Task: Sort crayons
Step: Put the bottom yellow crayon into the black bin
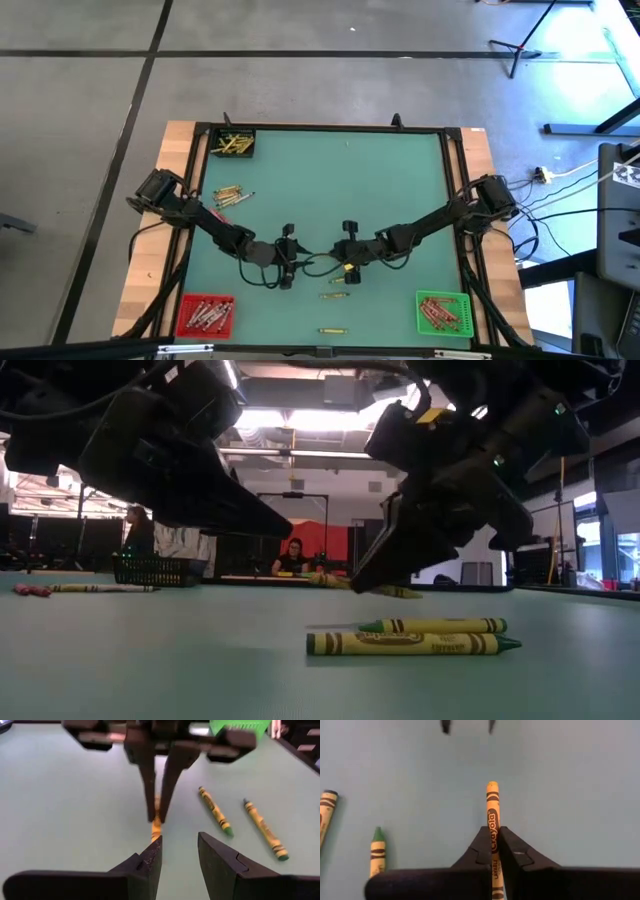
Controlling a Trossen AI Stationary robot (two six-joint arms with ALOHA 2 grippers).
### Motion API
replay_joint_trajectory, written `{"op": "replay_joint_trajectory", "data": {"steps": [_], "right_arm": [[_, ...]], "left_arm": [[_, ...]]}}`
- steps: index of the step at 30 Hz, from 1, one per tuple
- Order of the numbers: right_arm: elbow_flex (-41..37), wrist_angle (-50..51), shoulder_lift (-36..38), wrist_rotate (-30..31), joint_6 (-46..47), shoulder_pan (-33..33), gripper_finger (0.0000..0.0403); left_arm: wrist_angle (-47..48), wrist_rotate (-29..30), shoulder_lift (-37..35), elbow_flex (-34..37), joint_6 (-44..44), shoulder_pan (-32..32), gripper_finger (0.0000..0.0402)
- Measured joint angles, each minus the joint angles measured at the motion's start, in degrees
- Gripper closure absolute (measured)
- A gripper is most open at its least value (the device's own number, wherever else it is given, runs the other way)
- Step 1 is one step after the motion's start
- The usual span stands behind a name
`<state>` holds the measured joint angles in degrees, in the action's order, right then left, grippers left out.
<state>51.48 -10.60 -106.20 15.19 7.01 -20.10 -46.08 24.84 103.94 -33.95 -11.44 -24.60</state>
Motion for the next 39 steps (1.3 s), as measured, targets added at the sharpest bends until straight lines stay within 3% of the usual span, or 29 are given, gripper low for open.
{"op": "replay_joint_trajectory", "data": {"steps": [19, 31, 39], "right_arm": [[0.1, -11.1, 0.3, -0.7, -4.3, -0.1, 0.0398], [0.2, -11.9, 0.2, -0.6, -4.3, -0.1, 0.0387], [0.2, -11.9, 0.2, -0.7, -4.4, -0.1, 0.0385]], "left_arm": [[0.0, 0.5, 0.0, 0.0, 2.1, 1.6, 0.0295], [-1.3, -0.1, 0.0, 0.0, 2.9, 1.6, 0.0394], [-2.7, -0.5, 0.0, 0.0, 2.8, 1.6, 0.037]]}}
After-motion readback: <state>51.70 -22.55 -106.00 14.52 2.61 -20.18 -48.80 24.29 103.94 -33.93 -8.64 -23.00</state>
